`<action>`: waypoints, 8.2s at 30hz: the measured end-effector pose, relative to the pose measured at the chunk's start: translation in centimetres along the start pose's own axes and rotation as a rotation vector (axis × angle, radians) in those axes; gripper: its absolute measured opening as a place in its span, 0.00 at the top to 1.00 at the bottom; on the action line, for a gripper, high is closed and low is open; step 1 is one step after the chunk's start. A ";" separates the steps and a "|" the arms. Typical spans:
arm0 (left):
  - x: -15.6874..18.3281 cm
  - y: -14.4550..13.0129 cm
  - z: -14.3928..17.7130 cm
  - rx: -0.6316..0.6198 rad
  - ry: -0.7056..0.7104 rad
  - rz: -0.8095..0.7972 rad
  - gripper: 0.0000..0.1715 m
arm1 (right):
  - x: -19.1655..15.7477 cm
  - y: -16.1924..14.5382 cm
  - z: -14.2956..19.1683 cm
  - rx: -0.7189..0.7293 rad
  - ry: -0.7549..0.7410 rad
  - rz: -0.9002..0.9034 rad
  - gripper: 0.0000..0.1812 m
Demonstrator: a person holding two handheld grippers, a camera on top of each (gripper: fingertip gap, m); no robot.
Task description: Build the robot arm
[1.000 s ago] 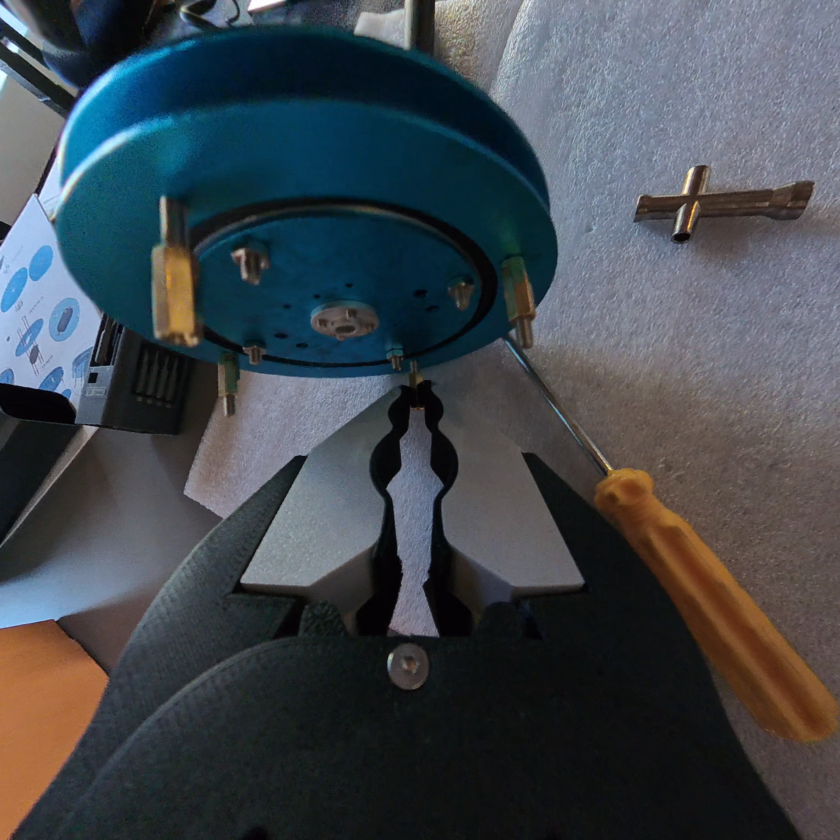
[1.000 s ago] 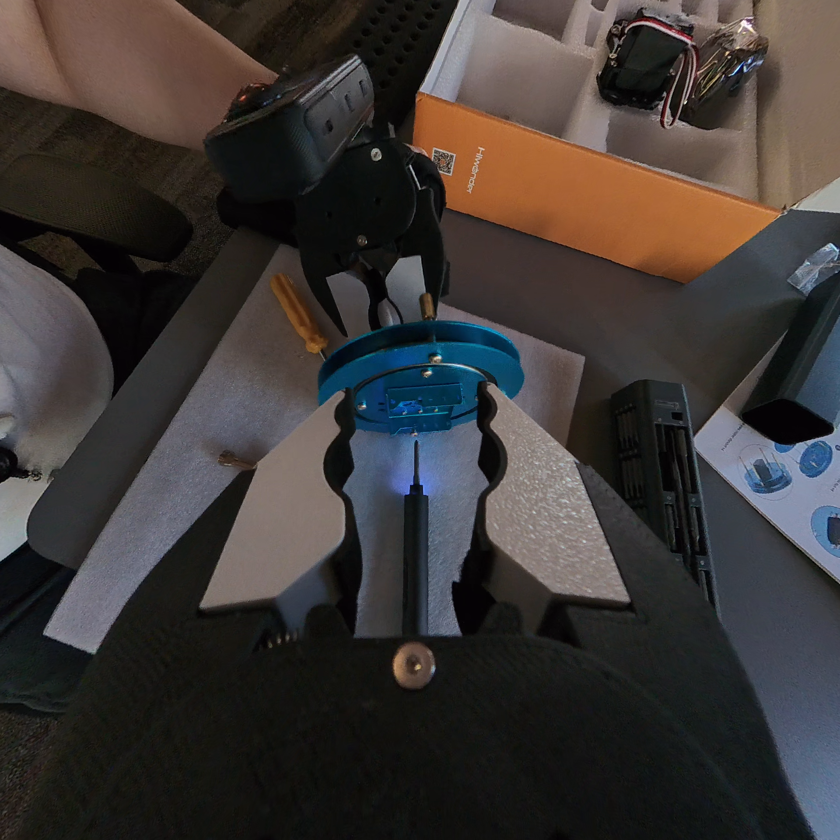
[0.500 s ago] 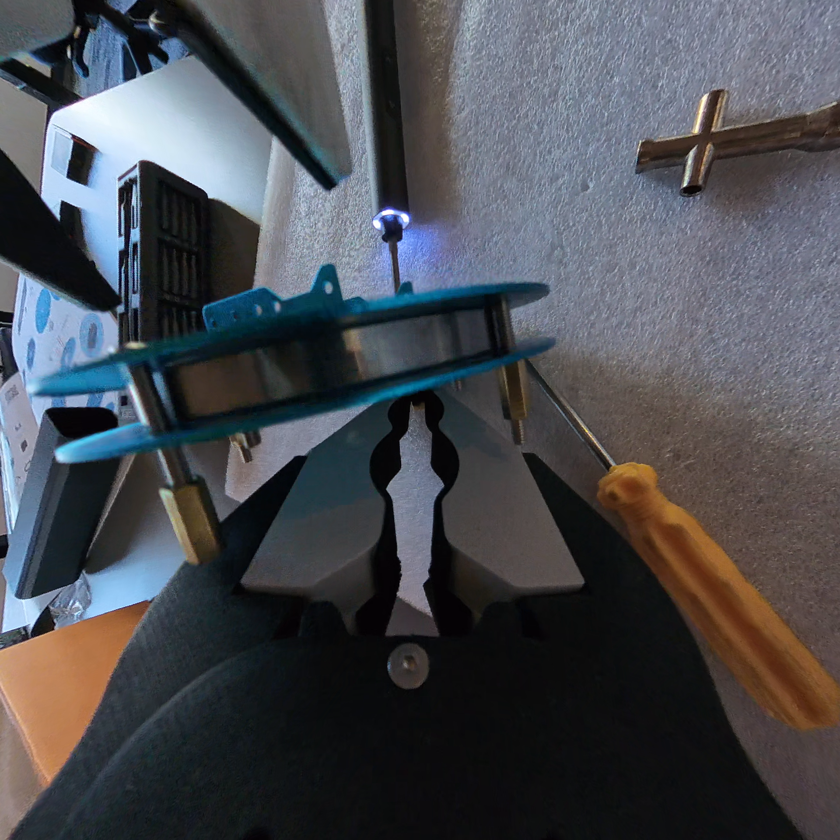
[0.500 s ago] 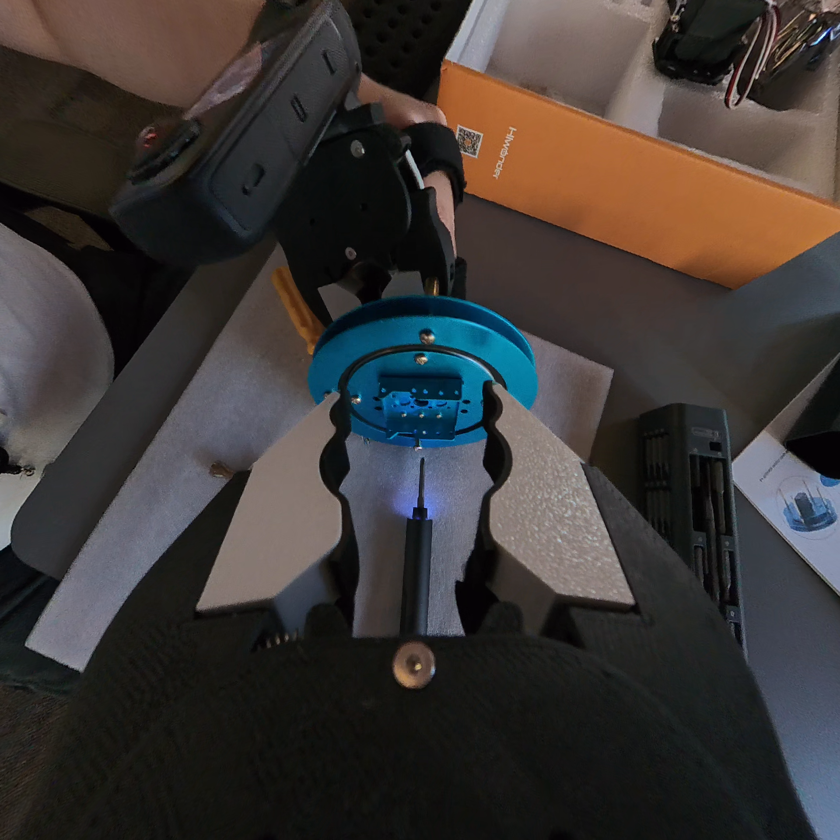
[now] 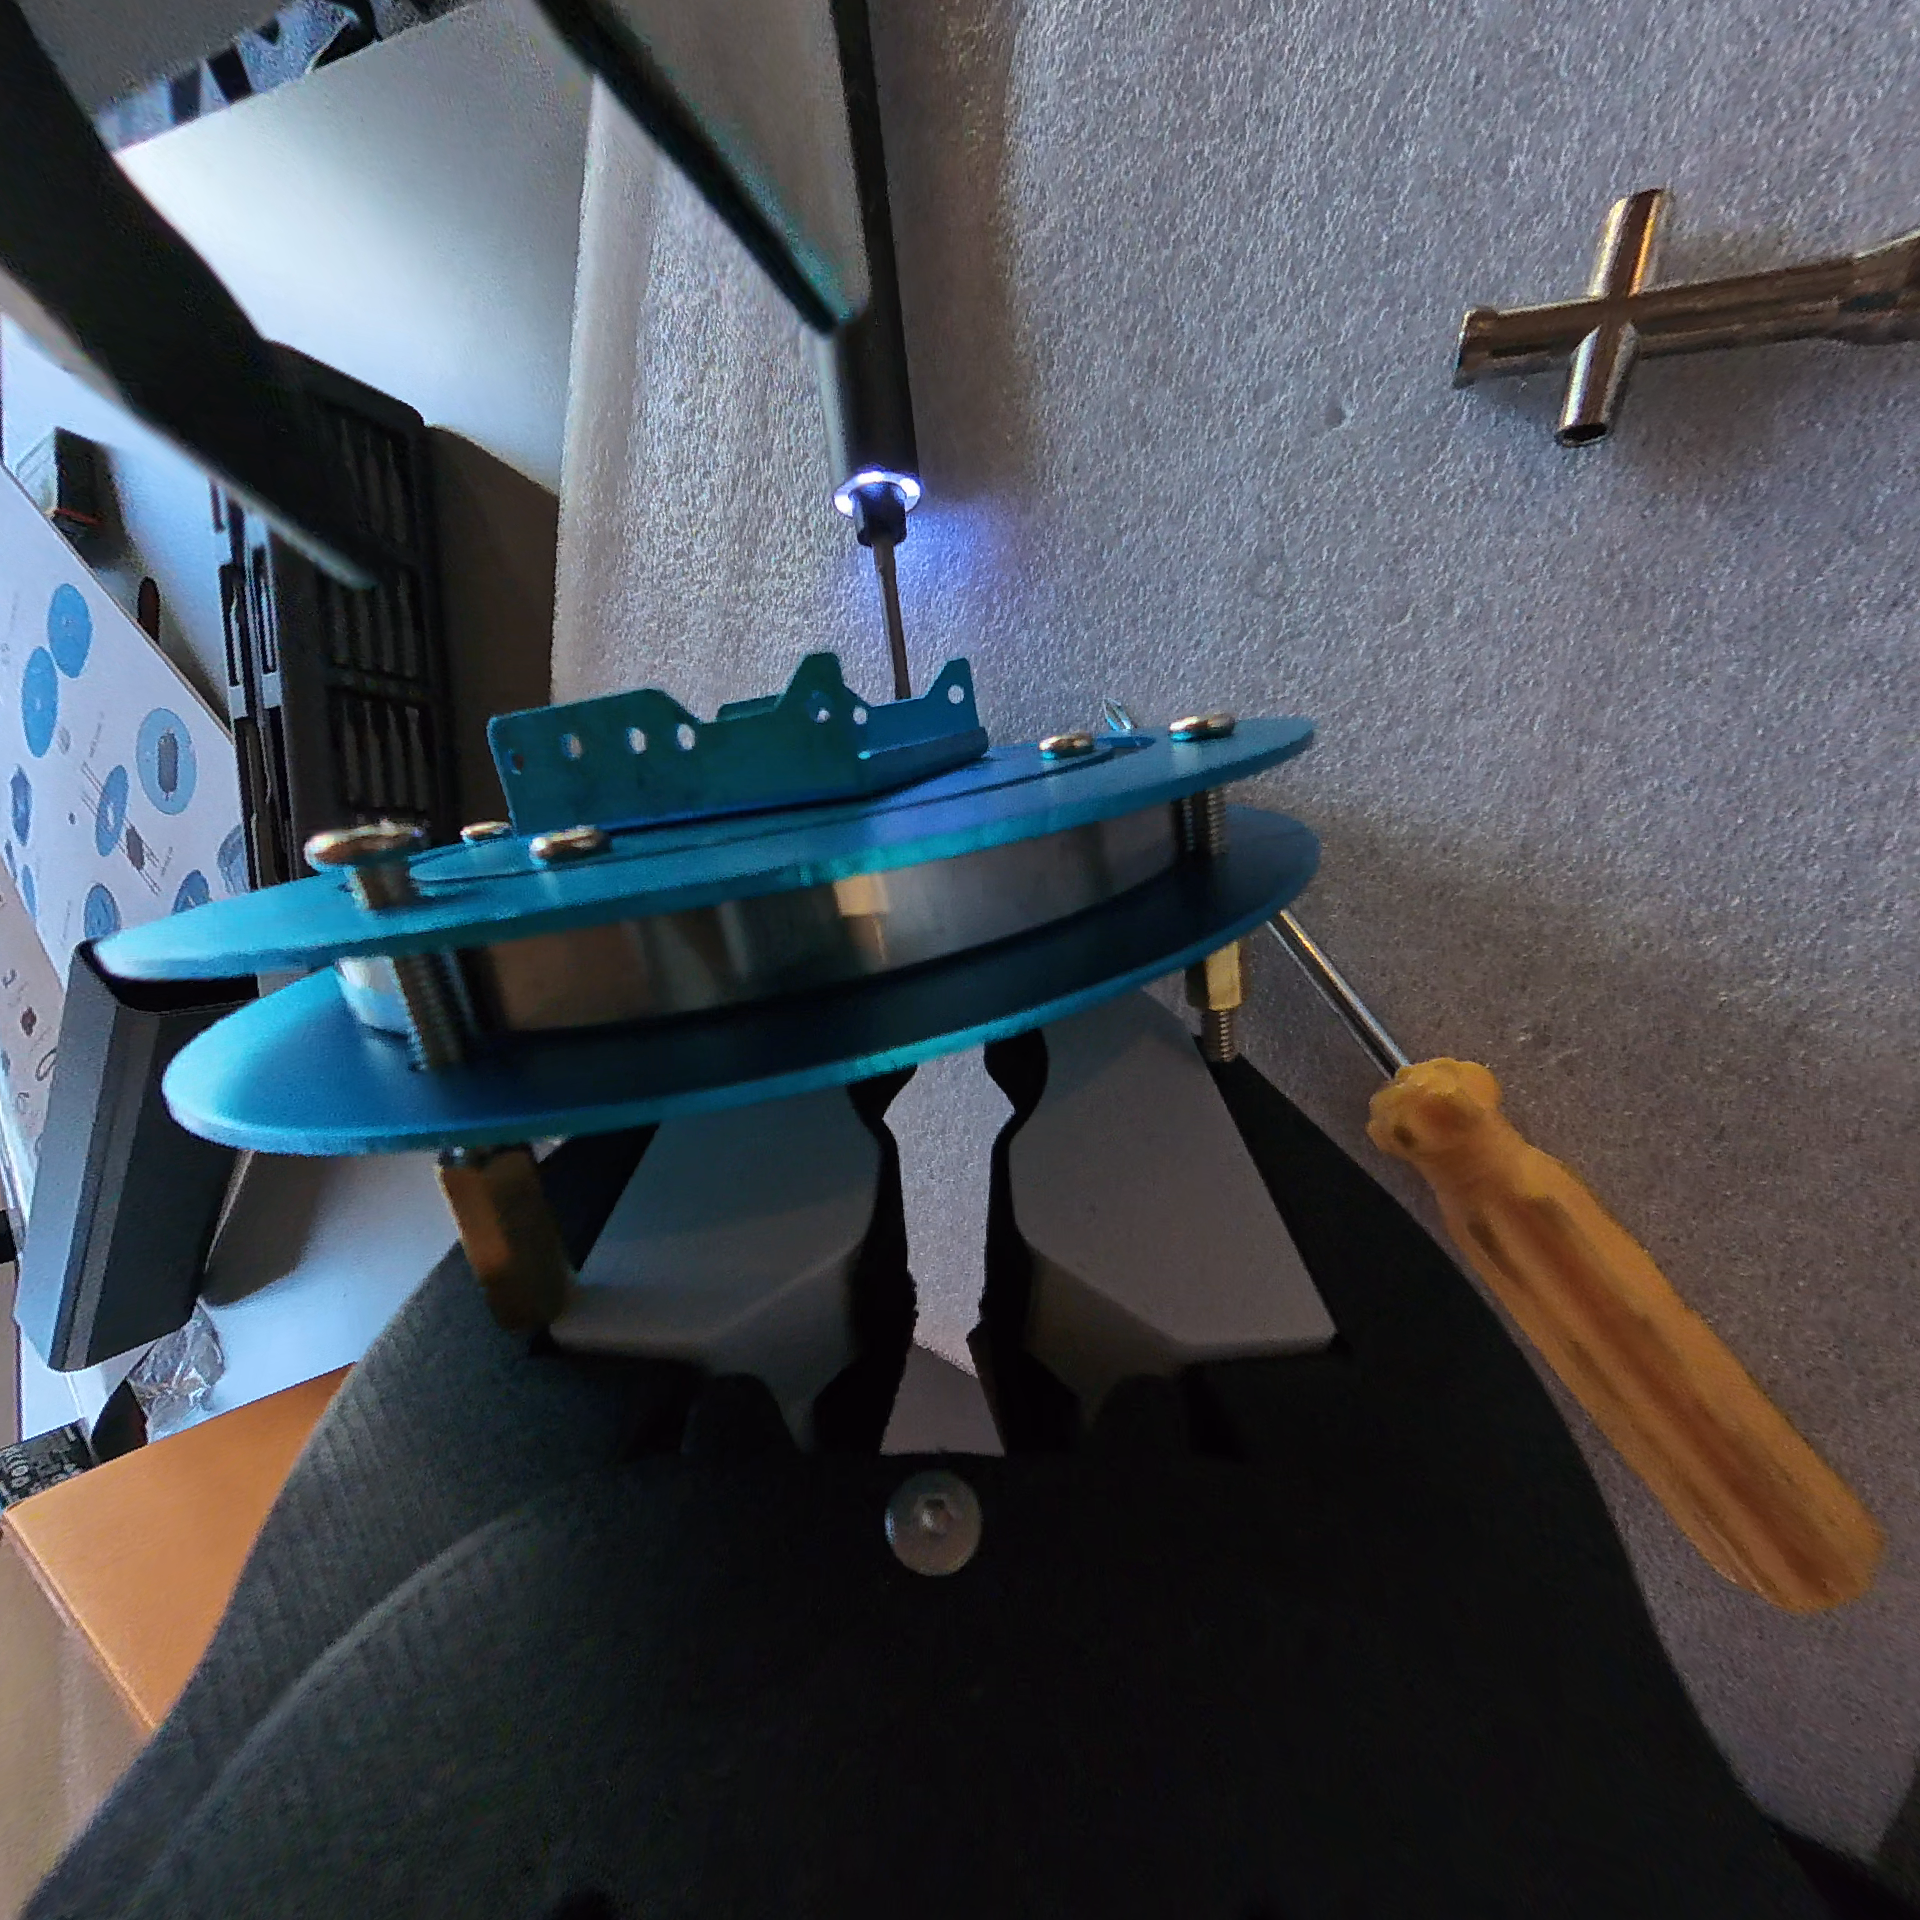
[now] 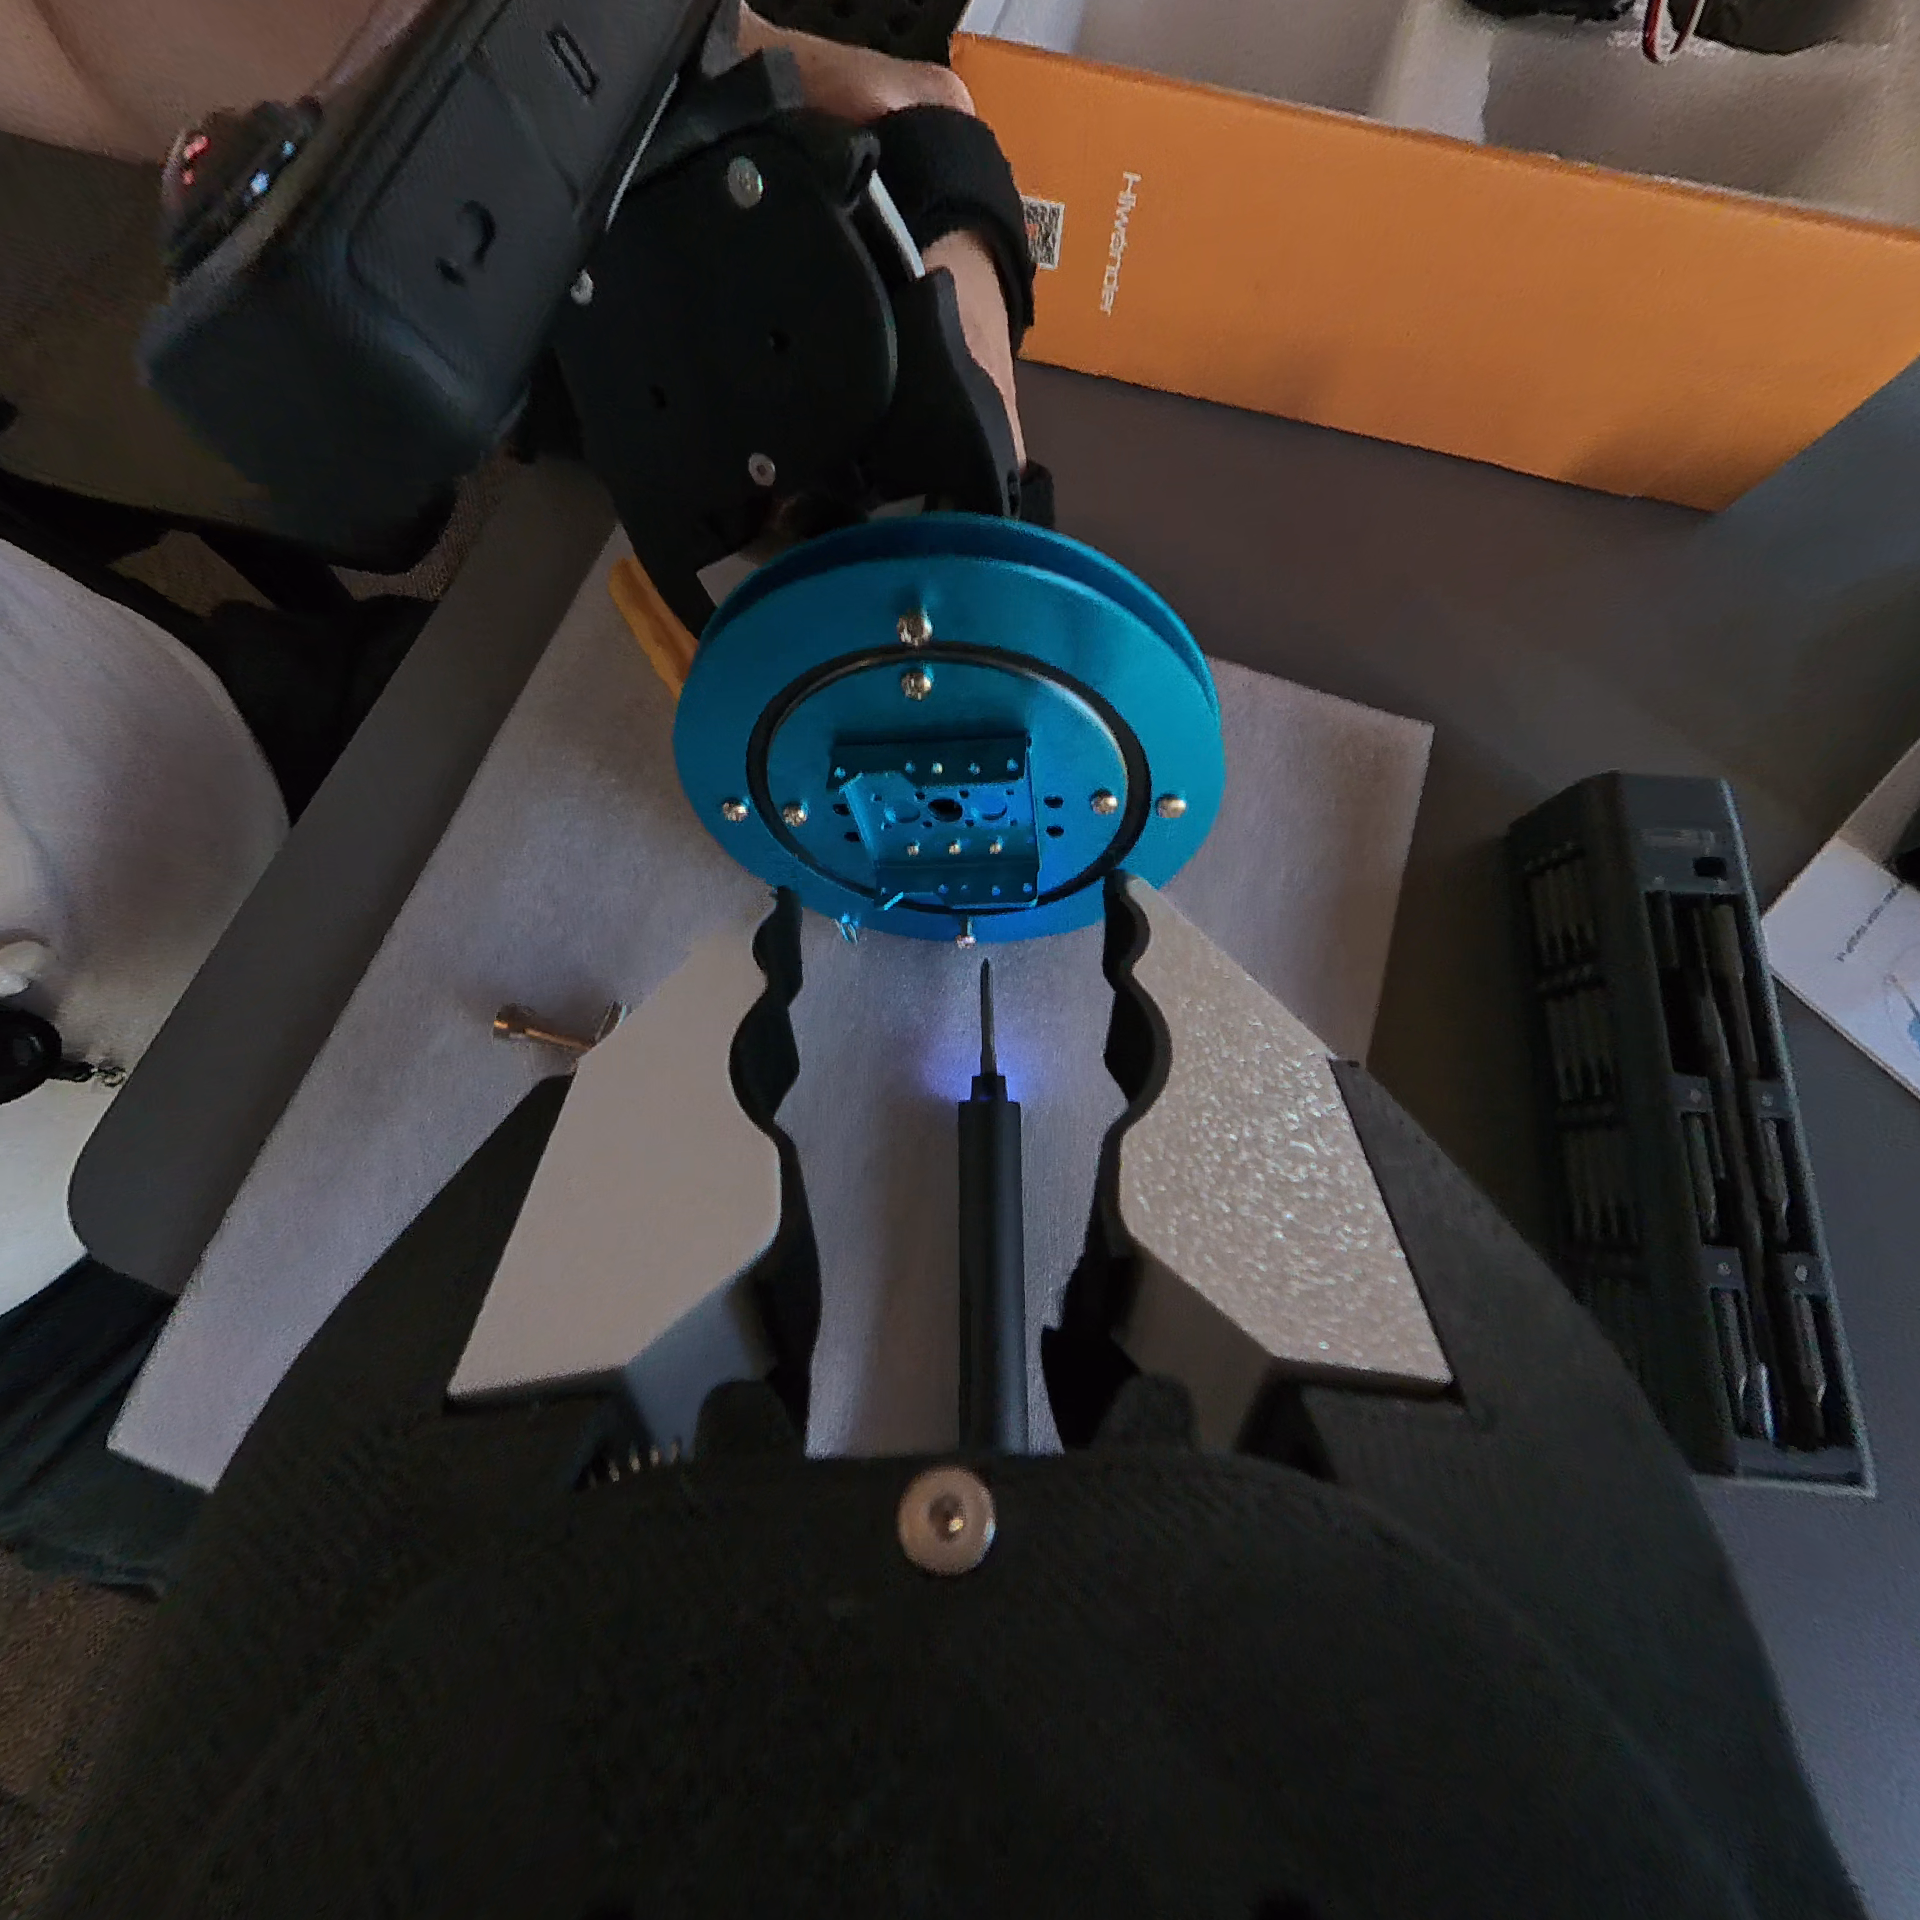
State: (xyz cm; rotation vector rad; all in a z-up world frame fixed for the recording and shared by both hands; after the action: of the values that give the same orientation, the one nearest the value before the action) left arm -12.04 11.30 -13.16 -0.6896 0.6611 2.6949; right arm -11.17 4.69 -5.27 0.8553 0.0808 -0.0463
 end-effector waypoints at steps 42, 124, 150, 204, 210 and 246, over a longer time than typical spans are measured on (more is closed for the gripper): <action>0.0 0.1 0.0 -0.025 0.002 0.001 0.99 | 2.1 -10.0 0.4 -0.271 0.051 -0.208 0.92; -0.3 -0.1 -0.2 0.345 -0.074 0.394 0.97 | 0.1 3.0 1.5 0.130 -0.008 -0.066 0.93; -0.1 -0.1 -0.2 0.339 -0.066 0.359 0.97 | 0.3 -1.2 4.3 0.204 -0.104 -0.042 0.82; 0.0 0.0 -0.2 0.334 -0.033 0.320 0.98 | 1.0 -9.1 1.7 -0.145 -0.021 -0.062 0.89; -0.1 0.0 -0.2 0.334 -0.034 0.321 0.98 | 2.4 -9.3 1.6 -0.185 0.078 -0.154 0.86; -0.1 0.0 -0.2 0.335 -0.029 0.314 0.98 | 1.2 -10.1 0.5 -0.433 0.112 -0.095 0.88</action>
State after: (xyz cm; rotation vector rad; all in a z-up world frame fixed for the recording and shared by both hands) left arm -11.87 11.20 -13.31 -0.4916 1.2692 2.7546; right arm -10.68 -2.27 -12.64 0.4205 0.2278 -0.0674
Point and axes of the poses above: each gripper's, where its closed fingertips meet, z back along the fingers, y out of its top, x = y × z across the jaws, the point moved 3 cm from there along z, back along the fingers, and after that the axes turned 7 degrees about -z, right-handed, at the moved point
